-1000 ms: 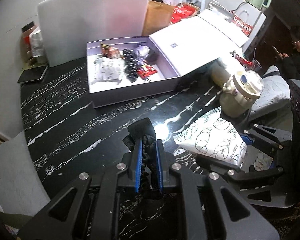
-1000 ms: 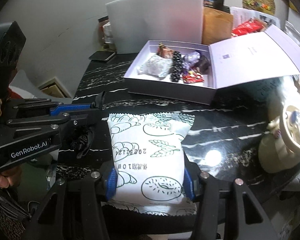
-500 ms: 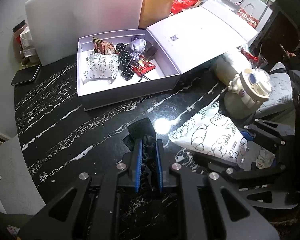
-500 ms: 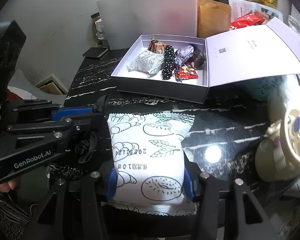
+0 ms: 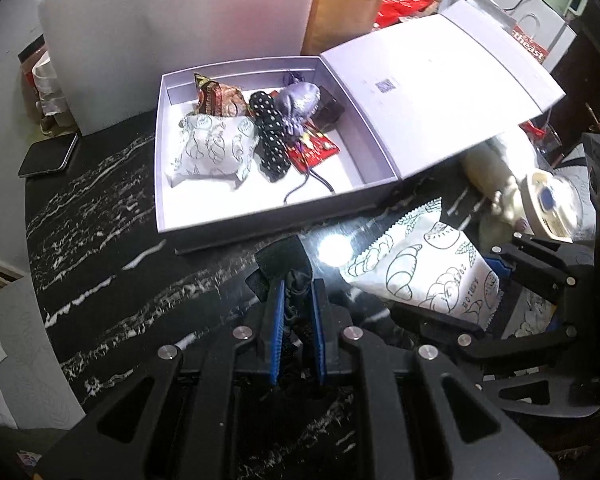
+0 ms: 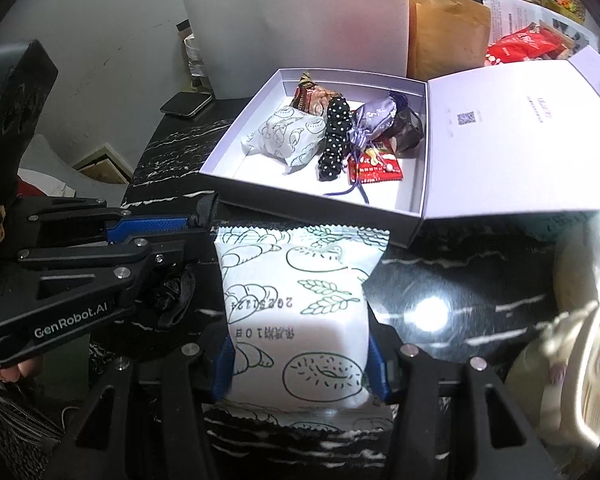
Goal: Organize objects
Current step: 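Lower the scrunchie into the box with the left tool while the right tool lowers the packet beside it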
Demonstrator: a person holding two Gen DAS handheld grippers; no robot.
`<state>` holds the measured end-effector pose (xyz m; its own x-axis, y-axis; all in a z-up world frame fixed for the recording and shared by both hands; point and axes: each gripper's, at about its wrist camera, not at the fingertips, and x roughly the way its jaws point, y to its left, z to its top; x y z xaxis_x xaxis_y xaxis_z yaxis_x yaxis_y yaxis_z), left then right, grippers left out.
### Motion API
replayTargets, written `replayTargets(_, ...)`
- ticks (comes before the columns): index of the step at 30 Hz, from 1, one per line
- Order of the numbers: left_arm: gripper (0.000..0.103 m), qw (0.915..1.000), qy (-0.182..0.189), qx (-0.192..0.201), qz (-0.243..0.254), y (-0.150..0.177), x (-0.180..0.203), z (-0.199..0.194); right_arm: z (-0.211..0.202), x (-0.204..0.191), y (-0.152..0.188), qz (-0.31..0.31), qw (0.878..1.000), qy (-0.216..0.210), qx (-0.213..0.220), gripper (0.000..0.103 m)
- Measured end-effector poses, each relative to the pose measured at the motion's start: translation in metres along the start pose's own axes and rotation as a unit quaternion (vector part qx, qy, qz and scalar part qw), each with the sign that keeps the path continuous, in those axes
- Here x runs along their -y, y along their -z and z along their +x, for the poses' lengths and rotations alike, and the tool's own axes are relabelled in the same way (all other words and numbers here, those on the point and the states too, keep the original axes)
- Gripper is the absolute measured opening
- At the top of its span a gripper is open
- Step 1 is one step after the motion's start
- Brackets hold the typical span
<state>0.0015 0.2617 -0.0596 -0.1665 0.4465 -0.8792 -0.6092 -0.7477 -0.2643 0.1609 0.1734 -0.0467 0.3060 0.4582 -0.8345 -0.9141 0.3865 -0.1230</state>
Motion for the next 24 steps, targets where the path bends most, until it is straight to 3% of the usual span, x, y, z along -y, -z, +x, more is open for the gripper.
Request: replayTargets(24, 0.012, 0.9999, -0.012, 0.01, 0.008, -0.111, -0.028, 0.045, 0.034, 0.044, -0.088, -0.018, 1.0, 0.001, -0.01, 0.054)
